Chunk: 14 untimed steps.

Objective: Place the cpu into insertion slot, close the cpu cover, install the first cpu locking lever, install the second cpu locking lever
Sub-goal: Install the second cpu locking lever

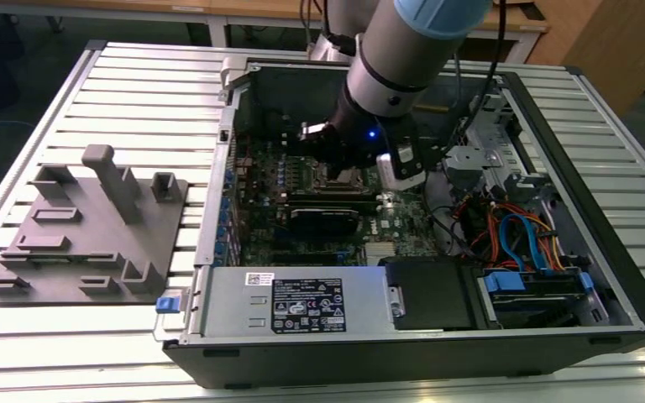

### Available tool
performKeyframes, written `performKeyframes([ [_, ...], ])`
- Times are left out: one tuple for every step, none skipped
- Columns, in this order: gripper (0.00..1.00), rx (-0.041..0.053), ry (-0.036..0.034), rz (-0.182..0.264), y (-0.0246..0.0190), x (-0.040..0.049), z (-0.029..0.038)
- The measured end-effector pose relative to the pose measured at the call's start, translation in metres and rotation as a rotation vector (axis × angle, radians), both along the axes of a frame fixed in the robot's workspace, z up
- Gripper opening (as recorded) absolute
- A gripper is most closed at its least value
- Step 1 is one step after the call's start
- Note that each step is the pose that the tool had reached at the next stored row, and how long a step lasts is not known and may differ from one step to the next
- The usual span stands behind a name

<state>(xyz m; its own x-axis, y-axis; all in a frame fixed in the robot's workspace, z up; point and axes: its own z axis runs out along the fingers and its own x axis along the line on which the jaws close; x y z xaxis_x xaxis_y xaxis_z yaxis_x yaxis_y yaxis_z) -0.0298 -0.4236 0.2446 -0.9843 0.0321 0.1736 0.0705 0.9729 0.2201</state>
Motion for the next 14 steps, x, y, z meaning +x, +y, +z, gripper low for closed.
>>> performKeyframes([
  [0.10,0.0000,0.0025,0.000,0.0000,0.0008,-0.0018],
  [0.10,0.0001,0.0050,0.000,0.0001,0.0012,-0.0036],
  [0.10,0.0000,0.0077,0.000,0.0002,0.0012,-0.0054],
  [0.10,0.0001,0.0100,0.000,0.0002,0.0012,-0.0072],
  [0.10,0.0001,0.0114,0.000,0.0003,0.0011,-0.0090],
  [0.10,-0.0001,0.0122,0.000,0.0004,0.0011,-0.0107],
  [0.10,0.0000,0.0127,0.000,0.0004,0.0009,-0.0123],
  [0.10,0.0001,0.0134,0.000,0.0004,0.0007,-0.0137],
  [0.10,0.0000,0.0139,0.000,0.0004,0.0003,-0.0151],
  [0.10,0.0001,0.0143,0.000,0.0004,-0.0008,-0.0164],
  [0.10,0.0002,0.0144,0.000,0.0004,-0.0029,-0.0174],
  [0.10,0.0009,0.0144,0.000,0.0004,-0.0053,-0.0183],
  [0.10,0.0020,0.0145,0.000,0.0004,-0.0074,-0.0190],
  [0.10,0.0036,0.0145,0.000,0.0004,-0.0090,-0.0199],
])
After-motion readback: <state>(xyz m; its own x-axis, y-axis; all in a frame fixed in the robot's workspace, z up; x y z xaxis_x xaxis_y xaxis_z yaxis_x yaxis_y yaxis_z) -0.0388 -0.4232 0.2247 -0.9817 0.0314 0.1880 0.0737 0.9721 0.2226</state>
